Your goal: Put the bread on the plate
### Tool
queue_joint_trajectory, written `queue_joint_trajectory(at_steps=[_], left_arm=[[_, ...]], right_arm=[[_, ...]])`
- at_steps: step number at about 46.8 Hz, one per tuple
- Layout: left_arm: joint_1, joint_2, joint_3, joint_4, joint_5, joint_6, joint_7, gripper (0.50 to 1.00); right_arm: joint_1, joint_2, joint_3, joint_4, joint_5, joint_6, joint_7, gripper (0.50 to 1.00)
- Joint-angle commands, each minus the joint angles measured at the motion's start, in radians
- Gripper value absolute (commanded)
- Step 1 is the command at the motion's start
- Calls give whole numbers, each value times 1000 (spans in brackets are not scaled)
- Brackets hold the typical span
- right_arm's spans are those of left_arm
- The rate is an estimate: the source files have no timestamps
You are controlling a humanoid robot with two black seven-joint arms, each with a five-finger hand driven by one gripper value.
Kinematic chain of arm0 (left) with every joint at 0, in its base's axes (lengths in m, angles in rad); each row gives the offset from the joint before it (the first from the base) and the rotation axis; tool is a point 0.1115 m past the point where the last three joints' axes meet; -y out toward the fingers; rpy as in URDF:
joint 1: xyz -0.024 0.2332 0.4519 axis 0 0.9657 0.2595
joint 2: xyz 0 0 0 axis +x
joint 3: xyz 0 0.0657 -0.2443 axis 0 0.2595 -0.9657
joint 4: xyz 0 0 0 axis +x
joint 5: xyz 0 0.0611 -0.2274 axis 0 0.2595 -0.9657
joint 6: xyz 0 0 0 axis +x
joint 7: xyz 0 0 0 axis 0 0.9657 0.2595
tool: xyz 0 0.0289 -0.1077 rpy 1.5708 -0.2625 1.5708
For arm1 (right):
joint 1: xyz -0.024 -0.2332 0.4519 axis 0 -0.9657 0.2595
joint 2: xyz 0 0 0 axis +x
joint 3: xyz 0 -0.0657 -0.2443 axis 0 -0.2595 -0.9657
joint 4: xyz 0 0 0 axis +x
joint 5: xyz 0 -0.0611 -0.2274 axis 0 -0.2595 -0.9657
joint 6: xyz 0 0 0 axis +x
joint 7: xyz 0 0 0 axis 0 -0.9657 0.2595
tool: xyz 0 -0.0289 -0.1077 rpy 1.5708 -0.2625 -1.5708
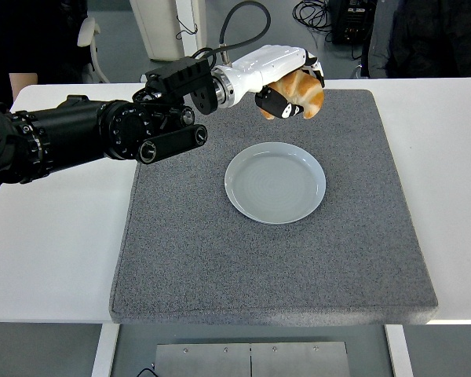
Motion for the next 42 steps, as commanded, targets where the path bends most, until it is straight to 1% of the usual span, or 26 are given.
queue_joint_trajectory(at_steps=[1, 9, 22, 32, 42], left_arm=[[30, 0, 6, -1, 9, 0, -2, 500], [84, 0, 9, -1, 14, 0, -4, 500], [150, 0, 9, -1, 60, 0, -28, 500], [175, 0, 9, -1, 75, 0, -99, 500], [188, 0, 11, -1, 121, 0, -136, 500]], right_arm=[[0, 0, 0, 0, 0, 0, 0, 1000], [0, 0, 0, 0, 0, 0, 0, 1000], [0, 0, 0, 0, 0, 0, 0, 1000], [0, 0, 0, 0, 0, 0, 0, 1000], [0, 0, 0, 0, 0, 0, 0, 1000]])
